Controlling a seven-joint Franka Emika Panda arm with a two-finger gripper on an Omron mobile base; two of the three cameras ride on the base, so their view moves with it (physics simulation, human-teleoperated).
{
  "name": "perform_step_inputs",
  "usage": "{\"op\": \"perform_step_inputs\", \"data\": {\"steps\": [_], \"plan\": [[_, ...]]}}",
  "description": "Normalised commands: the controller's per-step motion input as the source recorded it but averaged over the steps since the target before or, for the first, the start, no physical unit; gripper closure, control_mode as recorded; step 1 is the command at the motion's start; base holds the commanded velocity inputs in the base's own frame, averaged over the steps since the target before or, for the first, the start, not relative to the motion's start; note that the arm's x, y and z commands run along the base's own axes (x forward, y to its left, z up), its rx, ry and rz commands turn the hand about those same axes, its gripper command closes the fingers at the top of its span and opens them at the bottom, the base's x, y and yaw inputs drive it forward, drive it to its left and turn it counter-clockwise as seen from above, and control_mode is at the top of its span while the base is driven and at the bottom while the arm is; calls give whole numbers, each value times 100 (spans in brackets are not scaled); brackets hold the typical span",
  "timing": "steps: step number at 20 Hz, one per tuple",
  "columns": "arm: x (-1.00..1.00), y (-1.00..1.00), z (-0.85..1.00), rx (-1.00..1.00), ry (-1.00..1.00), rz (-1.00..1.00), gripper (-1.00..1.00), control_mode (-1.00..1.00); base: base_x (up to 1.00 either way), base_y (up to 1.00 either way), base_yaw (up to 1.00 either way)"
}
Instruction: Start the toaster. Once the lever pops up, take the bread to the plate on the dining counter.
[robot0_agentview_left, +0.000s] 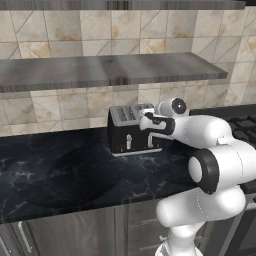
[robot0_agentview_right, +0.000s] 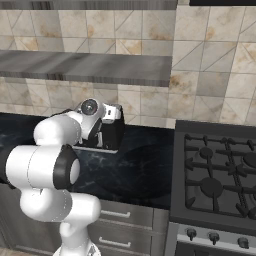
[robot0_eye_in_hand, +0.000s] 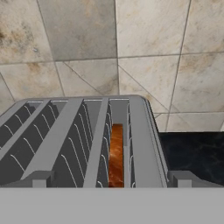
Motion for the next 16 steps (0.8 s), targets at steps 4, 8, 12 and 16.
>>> {"op": "perform_step_inputs", "data": {"steps": [4, 8, 12, 16], "plan": [[0, 0, 0, 0, 0, 0, -100, -100, 0, 0, 0], [0, 0, 0, 0, 0, 0, -100, -100, 0, 0, 0], [0, 0, 0, 0, 0, 0, -100, -100, 0, 0, 0], [0, 0, 0, 0, 0, 0, -100, -100, 0, 0, 0]]}}
